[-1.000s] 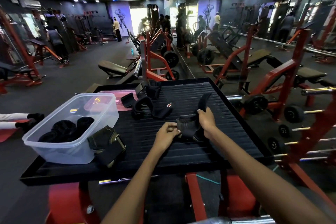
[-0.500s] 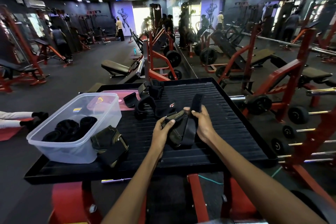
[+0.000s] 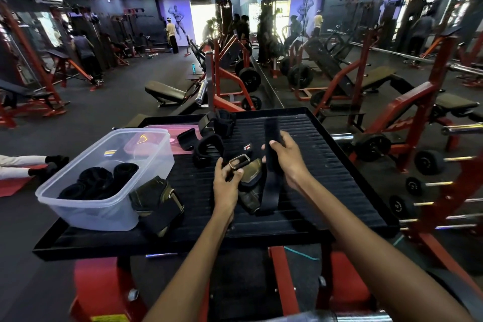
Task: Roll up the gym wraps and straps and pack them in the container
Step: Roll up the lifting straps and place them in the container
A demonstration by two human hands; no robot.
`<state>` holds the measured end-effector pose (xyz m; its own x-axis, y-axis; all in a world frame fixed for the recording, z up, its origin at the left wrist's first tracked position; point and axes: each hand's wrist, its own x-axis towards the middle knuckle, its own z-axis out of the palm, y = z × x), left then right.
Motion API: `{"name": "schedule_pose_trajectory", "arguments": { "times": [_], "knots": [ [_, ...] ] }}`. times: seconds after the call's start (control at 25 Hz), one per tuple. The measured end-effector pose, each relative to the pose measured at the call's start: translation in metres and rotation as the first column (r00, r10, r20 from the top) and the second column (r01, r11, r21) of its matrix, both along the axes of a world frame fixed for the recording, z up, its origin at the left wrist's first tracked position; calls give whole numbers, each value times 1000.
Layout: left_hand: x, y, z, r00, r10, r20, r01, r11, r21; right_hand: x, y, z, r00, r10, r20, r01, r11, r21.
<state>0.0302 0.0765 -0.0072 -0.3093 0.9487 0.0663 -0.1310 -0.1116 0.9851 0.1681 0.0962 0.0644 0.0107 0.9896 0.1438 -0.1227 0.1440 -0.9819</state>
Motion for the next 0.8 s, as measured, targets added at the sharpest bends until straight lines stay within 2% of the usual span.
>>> {"name": "schedule_pose_trajectory", "arguments": {
  "times": [0.16,0.24,0.32,0.48,0.68,0.8],
  "knots": [
    [-4,0,0,964,-35,263,65,992,-108,-4,-11,6,949,224,222,-186,966,-178],
    [-4,0,0,963,-37,267,68,992,-104,-8,-12,3,932,255,256,-197,952,-232],
    [-3,0,-1,963,-27,267,53,995,-90,-10,-8,0,929,208,307,-145,966,-215],
    [-4,1,-2,972,-2,234,14,999,-49,-10,-2,-2,864,147,481,-76,983,-165],
    [-1,-7,6,997,-18,69,12,997,76,-15,1,5,823,112,557,-25,987,-161],
    [0,-9,7,1000,-25,-15,27,993,113,-24,4,3,765,43,643,4,997,-71]
  ]
}}
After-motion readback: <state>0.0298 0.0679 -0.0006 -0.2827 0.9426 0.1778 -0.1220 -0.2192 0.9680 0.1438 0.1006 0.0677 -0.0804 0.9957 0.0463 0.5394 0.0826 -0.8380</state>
